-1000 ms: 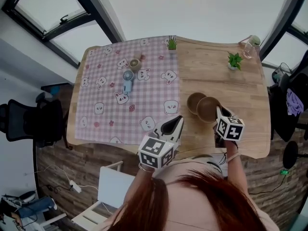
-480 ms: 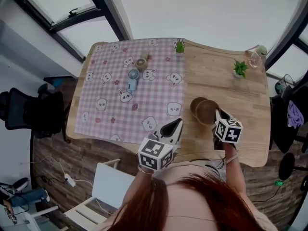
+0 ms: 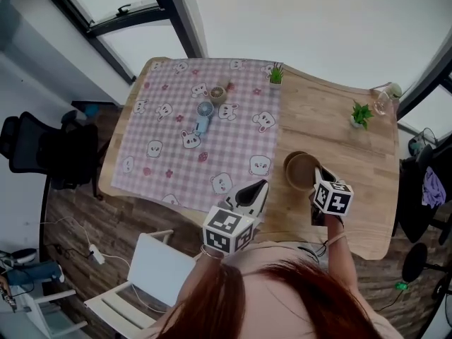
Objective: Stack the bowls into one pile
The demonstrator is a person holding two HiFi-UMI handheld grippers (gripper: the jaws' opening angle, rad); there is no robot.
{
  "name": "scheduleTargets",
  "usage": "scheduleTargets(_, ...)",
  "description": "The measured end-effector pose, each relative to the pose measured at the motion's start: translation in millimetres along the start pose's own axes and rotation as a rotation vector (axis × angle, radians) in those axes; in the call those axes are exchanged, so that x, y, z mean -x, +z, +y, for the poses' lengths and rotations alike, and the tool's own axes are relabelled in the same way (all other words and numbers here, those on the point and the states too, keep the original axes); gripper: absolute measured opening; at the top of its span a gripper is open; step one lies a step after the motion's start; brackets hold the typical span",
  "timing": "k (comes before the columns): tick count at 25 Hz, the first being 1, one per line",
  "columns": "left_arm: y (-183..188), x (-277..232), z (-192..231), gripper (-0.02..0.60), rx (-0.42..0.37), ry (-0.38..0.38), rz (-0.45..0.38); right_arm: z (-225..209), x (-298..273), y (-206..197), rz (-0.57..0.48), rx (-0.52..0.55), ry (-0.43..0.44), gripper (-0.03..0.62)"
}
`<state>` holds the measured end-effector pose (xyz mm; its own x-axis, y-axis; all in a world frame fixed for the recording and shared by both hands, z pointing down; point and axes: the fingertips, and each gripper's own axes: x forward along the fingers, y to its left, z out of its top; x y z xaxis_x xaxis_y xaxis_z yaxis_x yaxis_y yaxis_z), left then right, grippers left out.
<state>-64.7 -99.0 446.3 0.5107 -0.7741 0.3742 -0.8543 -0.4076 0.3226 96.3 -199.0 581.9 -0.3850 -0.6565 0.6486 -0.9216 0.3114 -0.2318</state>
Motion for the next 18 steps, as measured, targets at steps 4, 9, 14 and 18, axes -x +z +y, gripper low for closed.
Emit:
scheduleTargets(4, -2.3, 0.4, 2.5, 0.011, 0.002, 0.012, 0.005, 1.5, -6.4, -1.3, 0.008, 0.002, 0.008, 0.023)
scheduleTargets(9, -2.5, 0.7, 3.8, 0.011, 0.003, 0.026, 0.007, 2.0, -14.0, -1.8, 0.019, -0.004, 0.02, 0.025)
scheduleTargets(14, -1.7, -3.5, 5.8, 0.011, 0.003, 0.031, 0.016, -0.1, -22.1, -2.4, 0.032, -0.008, 0.02, 0.026)
scheduleTargets(18, -1.2, -7.0, 6.0, 0.011, -0.001, 0.032, 0.022, -0.6, -27.2, -3.3, 0.037, -0.009, 0.023, 0.031)
